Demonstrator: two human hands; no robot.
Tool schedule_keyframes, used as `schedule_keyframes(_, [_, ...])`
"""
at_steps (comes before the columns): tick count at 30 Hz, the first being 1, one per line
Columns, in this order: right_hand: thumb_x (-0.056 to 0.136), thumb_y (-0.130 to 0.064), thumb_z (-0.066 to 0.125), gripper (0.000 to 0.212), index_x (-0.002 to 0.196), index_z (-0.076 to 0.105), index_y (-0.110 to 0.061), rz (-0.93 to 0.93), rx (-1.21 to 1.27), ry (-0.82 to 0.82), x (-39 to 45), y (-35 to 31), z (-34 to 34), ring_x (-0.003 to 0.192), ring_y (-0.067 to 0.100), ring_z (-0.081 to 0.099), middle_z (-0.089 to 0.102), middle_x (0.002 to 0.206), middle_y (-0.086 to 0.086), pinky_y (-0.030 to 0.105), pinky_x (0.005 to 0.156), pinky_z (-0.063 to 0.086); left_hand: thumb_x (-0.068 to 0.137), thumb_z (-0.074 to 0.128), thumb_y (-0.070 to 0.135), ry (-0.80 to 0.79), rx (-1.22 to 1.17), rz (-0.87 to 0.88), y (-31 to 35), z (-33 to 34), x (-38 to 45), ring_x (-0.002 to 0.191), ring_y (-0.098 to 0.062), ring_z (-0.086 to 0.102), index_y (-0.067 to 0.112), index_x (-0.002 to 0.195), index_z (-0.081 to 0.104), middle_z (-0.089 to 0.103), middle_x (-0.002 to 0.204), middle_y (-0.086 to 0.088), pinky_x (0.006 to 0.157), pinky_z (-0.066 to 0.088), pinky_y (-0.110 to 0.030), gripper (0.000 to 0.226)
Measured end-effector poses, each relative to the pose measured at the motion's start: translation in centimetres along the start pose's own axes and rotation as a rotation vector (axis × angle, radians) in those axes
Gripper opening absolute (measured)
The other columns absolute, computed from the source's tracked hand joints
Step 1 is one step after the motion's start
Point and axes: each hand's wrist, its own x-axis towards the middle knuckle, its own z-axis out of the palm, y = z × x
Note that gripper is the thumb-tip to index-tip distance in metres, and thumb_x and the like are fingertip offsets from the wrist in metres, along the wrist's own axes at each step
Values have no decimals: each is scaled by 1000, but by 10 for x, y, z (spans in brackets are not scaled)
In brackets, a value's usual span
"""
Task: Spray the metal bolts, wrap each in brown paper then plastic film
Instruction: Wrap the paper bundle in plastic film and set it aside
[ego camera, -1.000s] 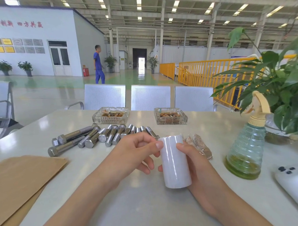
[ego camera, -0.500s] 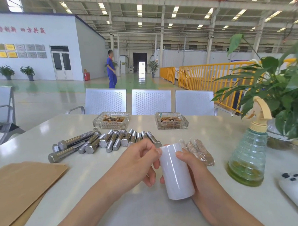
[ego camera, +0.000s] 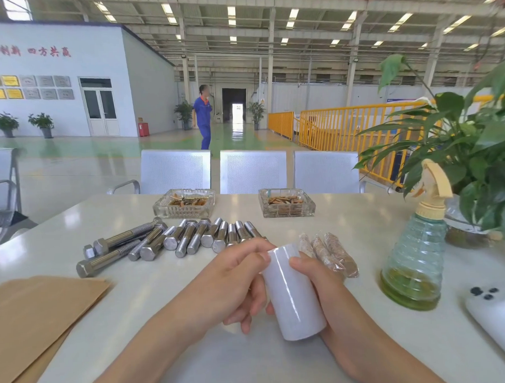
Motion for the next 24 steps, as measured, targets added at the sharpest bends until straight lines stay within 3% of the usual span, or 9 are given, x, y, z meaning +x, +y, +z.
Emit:
schedule_keyframes(4, [89,-44,62,31,105,75,-21,4,-6,17,1,1,1,78,29,74,75,96,21,30,64,58,108,34,20,-10,6,-3,0,0,1,32,-17,24,17,102,62,52,52,-8,45,42,-30,29])
schedule_keyframes(10, [66,-52,67,64,115,72,-11,5,17,48,11,-1,5,73,36,72,73,91,23,40,68,56,107,31,13,-28,6,9,0,0,0,33,-19,26,13,105,61,53,54,-18,41,40,-21,30])
schedule_keyframes(17, [78,-48,60,33,98,77,-27,-3,-26,45,4,2,3,75,31,75,76,91,18,30,60,57,108,31,29,34,78,-27,0,4,0,34,-20,30,13,95,53,54,51,-13,40,35,-21,30])
schedule_keyframes(24, [78,-51,60,35,99,76,-27,0,-42,76,2,2,4,75,30,74,76,91,17,30,62,56,108,27,19,48,88,-67,0,6,0,32,-16,38,11,105,55,49,50,-11,36,28,-17,29])
